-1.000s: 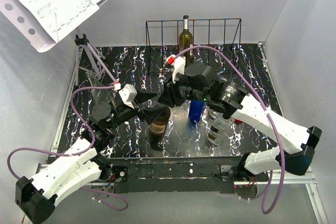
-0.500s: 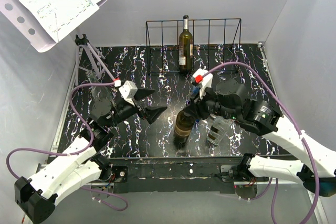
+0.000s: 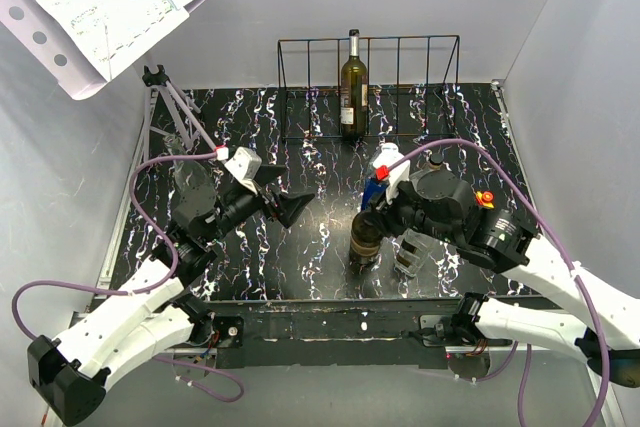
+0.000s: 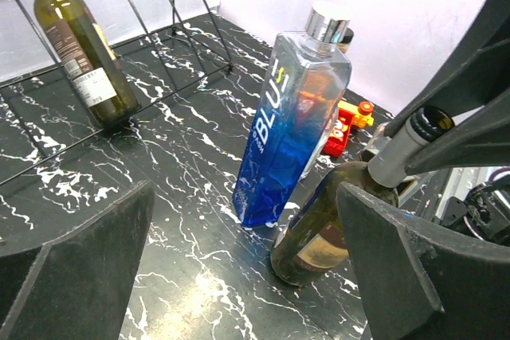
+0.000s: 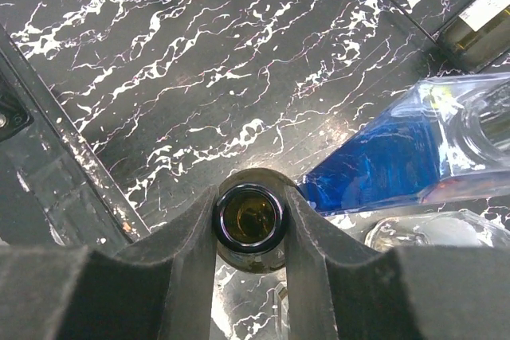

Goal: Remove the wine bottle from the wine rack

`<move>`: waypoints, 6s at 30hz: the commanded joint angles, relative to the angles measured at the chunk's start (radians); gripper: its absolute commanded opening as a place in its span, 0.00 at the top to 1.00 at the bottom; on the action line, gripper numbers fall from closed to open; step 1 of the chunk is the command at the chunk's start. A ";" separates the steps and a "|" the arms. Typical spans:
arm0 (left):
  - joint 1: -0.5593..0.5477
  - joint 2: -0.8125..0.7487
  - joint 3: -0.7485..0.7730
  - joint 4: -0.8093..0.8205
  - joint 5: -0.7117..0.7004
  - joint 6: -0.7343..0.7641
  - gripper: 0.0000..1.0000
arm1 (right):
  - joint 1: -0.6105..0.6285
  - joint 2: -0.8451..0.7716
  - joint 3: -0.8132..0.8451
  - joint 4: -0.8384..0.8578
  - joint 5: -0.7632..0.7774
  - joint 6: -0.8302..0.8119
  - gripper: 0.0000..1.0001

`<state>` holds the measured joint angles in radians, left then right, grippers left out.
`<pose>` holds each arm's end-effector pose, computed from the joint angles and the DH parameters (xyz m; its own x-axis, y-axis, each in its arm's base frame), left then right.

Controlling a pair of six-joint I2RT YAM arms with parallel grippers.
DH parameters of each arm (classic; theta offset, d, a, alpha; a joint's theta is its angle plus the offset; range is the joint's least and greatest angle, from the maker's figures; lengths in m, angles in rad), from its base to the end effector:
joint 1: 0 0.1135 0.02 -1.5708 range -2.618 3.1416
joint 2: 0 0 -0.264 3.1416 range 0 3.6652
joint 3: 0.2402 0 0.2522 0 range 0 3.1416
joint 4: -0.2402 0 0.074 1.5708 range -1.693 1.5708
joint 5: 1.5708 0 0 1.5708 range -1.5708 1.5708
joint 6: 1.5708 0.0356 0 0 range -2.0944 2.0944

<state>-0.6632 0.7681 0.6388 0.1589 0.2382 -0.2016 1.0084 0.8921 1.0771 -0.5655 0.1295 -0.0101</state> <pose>0.1440 -0.1232 0.3280 -0.1342 -0.1421 -0.9807 0.7729 0.6044 -0.1933 0.1028 0.1545 0.3824 -0.1902 -0.3205 -0.9279 -0.7769 0.6270 -0.0573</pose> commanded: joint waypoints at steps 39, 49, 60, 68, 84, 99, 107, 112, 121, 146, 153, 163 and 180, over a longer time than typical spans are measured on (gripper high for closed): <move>-0.003 -0.010 0.206 -0.274 -0.264 0.102 0.02 | -0.004 0.240 0.484 -0.013 0.321 0.101 0.34; -0.003 -0.165 0.142 -0.392 -0.300 0.169 0.02 | -0.253 0.718 0.958 0.029 0.280 0.013 0.25; -0.003 -0.095 0.194 -0.351 -0.350 0.125 0.02 | -0.375 0.975 1.219 0.022 0.239 -0.059 0.27; 0.026 0.363 0.537 -0.318 -0.504 -0.005 0.02 | -0.376 0.649 0.898 0.041 0.253 0.073 0.29; 0.086 1.319 1.416 -0.276 -0.472 -0.041 0.04 | -0.373 -0.079 0.170 0.246 -0.042 0.232 0.30; 0.226 1.819 1.815 0.131 -0.090 -0.229 0.16 | -0.372 -0.082 0.208 0.118 -0.160 0.271 0.33; 0.243 1.929 1.866 0.298 -0.043 -0.340 0.20 | -0.372 -0.053 0.211 0.105 -0.145 0.265 0.33; 0.217 1.941 1.877 0.289 -0.051 -0.282 0.19 | -0.372 -0.013 0.215 0.119 -0.143 0.263 0.33; 0.200 2.004 1.923 0.315 -0.169 -0.214 0.22 | -0.372 0.016 0.236 0.108 -0.134 0.265 0.34; 0.217 1.693 1.521 0.450 -0.024 -0.219 0.90 | -0.370 0.211 0.374 0.159 0.025 0.213 0.35; 0.217 1.386 1.219 0.448 -0.004 -0.203 0.44 | -0.378 0.384 0.535 0.119 0.223 0.110 0.32; 0.215 0.964 0.862 0.272 0.012 -0.134 0.02 | -0.496 0.781 0.964 0.086 0.161 0.052 0.25; 0.214 0.375 0.526 -0.182 0.007 0.062 0.02 | -0.590 1.309 1.359 0.111 -0.024 0.174 0.26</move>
<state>-0.4480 1.3319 1.2781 0.1120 0.2554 -0.1978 0.4309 2.1227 2.3363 -0.5053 0.1669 0.1074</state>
